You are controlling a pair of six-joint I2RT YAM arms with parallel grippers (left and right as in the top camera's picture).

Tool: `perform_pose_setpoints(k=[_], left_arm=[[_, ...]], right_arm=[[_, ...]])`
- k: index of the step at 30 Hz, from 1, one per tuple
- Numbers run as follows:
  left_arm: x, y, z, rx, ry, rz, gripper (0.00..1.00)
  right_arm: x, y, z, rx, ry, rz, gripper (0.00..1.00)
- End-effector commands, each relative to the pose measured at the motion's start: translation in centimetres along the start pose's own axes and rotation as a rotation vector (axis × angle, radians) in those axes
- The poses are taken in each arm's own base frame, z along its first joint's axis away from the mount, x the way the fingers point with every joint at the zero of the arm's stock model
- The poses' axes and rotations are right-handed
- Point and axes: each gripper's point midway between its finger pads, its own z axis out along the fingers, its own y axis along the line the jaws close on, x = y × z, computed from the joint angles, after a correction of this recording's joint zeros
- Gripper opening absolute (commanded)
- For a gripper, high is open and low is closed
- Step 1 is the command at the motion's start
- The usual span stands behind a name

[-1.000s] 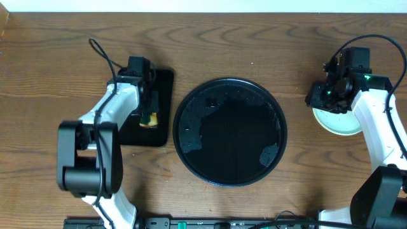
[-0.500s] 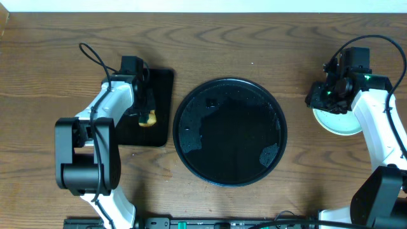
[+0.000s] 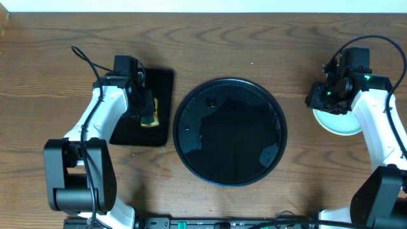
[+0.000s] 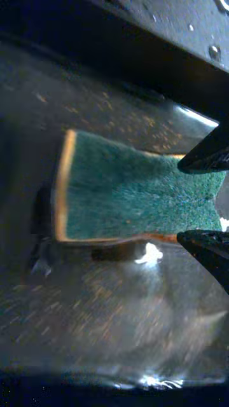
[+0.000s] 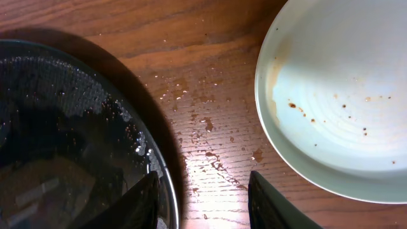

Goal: Clean dirty plates on tray and stack at the side
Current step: 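Lower the sponge into the small black tray and open left gripper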

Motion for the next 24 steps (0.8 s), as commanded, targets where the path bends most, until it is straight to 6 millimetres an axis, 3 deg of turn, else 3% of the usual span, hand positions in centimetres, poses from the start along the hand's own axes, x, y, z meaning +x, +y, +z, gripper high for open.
perform_pose_setpoints(k=[1, 4, 9, 13, 22, 23, 24], left_arm=[[1.7, 0.4, 2.0, -0.002, 0.058, 0.009, 0.34], [1.8, 0.5, 3.3, 0.002, 0.042, 0.011, 0.42], [1.6, 0.6, 5.0, 0.007, 0.018, 0.013, 0.42], [1.1, 0.6, 5.5, 0.009, 0.003, 0.014, 0.08], [-2.4, 0.1, 2.9, 0.009, -0.124, 0.026, 0.08], [-2.6, 0.0, 2.7, 0.01, -0.131, 0.026, 0.14], [-2.7, 0.0, 2.5, 0.011, -0.135, 0.026, 0.43]], right_arm=[[0.2, 0.3, 0.3, -0.009, 0.013, -0.021, 0.43], [0.2, 0.3, 0.3, -0.009, 0.013, -0.021, 0.43], [0.3, 0.3, 0.3, -0.009, 0.014, -0.021, 0.43], [0.3, 0.3, 0.3, -0.008, 0.014, -0.021, 0.42], [0.4, 0.3, 0.3, -0.007, 0.021, -0.02, 0.43], [0.4, 0.3, 0.3, -0.007, 0.021, -0.02, 0.43], [0.4, 0.3, 0.3, -0.007, 0.021, -0.02, 0.43]])
